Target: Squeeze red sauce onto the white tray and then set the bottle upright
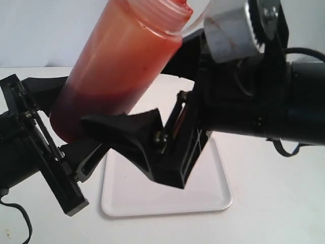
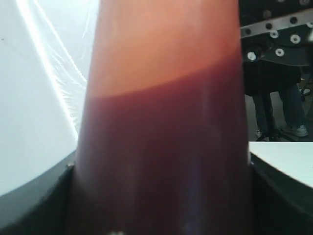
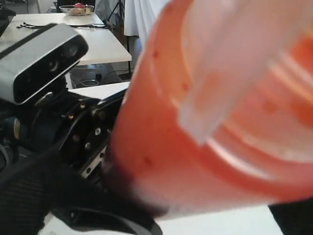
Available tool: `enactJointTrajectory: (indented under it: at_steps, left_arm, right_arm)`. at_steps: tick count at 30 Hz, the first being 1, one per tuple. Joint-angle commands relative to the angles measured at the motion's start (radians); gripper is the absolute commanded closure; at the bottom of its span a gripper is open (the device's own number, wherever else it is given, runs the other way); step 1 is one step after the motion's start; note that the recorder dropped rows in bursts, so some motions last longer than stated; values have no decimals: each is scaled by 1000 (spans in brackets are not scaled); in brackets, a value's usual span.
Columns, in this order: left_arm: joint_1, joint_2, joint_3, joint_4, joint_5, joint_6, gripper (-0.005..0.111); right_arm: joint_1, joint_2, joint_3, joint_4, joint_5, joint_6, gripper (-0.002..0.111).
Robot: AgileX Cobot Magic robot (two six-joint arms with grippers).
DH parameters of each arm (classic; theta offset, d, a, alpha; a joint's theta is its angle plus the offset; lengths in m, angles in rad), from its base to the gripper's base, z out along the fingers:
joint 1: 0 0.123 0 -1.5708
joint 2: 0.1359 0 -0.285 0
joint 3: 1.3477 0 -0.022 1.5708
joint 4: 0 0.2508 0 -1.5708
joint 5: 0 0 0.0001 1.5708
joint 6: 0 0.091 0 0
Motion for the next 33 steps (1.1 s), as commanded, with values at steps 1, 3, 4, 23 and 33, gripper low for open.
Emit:
enactJointTrajectory:
  at_steps: [1, 3, 4, 23, 33]
  left_arm:
    - [-6, -13, -5, 0, -48, -37, 107]
    - [-6, -13, -5, 26, -14, -37, 107]
    - [-6, -13, -5, 29, -2, -37, 107]
    - [-6, 248, -85, 74, 15, -28, 107]
    - [-6, 479, -245, 6, 19, 59, 107]
  right_arm:
    - [2, 50, -61, -1, 35, -10, 12]
    - [2, 80, -88, -1, 48, -10, 17]
    - [2, 97, -100, -1, 47, -10, 23]
    - [2, 213, -136, -1, -180, -206, 108]
    - [-20, 381, -171, -10, -271, -283, 108]
